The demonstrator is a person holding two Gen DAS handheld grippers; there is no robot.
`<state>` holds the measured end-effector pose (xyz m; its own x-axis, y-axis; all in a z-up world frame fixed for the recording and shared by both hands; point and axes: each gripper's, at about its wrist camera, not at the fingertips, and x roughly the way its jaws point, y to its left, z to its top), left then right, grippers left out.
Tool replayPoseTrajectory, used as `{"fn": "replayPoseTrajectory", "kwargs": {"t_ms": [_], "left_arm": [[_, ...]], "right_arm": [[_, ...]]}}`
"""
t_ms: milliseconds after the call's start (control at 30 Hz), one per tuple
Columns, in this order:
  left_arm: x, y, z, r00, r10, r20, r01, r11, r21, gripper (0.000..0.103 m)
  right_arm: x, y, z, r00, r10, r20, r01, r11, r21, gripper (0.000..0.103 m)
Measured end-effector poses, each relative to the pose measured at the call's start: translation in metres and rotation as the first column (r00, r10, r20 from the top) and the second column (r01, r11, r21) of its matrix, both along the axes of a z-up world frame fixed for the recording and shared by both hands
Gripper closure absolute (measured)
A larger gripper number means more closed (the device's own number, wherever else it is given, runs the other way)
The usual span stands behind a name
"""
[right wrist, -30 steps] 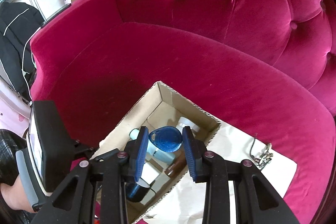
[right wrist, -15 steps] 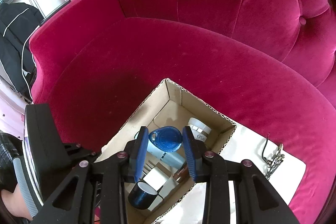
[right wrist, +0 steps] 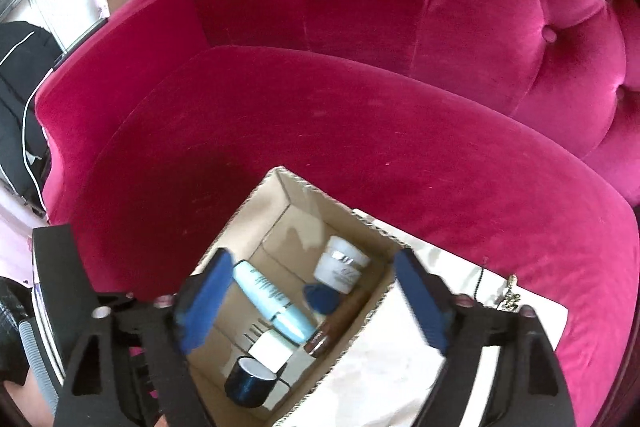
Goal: Organize rigid objects
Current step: 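Open the right tool to drop the blue tag into the box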
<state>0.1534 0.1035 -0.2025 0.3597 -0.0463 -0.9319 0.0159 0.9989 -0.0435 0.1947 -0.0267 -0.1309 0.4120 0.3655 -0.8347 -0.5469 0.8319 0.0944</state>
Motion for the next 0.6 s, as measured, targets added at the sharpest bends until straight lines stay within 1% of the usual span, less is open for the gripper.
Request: {"fn": "replayPoseTrajectory", "kwargs": {"t_ms": [33,67,333,600], "left_arm": [[0.000,0.000,0.000,1.000,-0.001,0.001,0.001,1.000,0.002,0.099],[0.000,-0.001,0.000,1.000,-0.004,0.002,0.004,1.000,0.007,0.099],[-0.001,-0.003,0.001,1.000,-0.004,0.004,0.004,1.000,0.010,0.099],[-0.001,-0.003,0.002,1.000,-0.005,0.004,0.005,1.000,0.011,0.099]], "right_arm": [[0.001,-0.002,0.000,1.000,-0.004,0.003,0.004,1.000,0.003,0.002],[0.001,-0.003,0.000,1.000,-0.005,0.003,0.005,1.000,0.008,0.000],[0.004,-0.008,0.001,1.000,-0.017,0.018,0.018,1.000,-0.013,0.000],[0.007,-0.024,0.005,0.999,-0.027,0.036,0.028,0.999,-0.019,0.000]]}}
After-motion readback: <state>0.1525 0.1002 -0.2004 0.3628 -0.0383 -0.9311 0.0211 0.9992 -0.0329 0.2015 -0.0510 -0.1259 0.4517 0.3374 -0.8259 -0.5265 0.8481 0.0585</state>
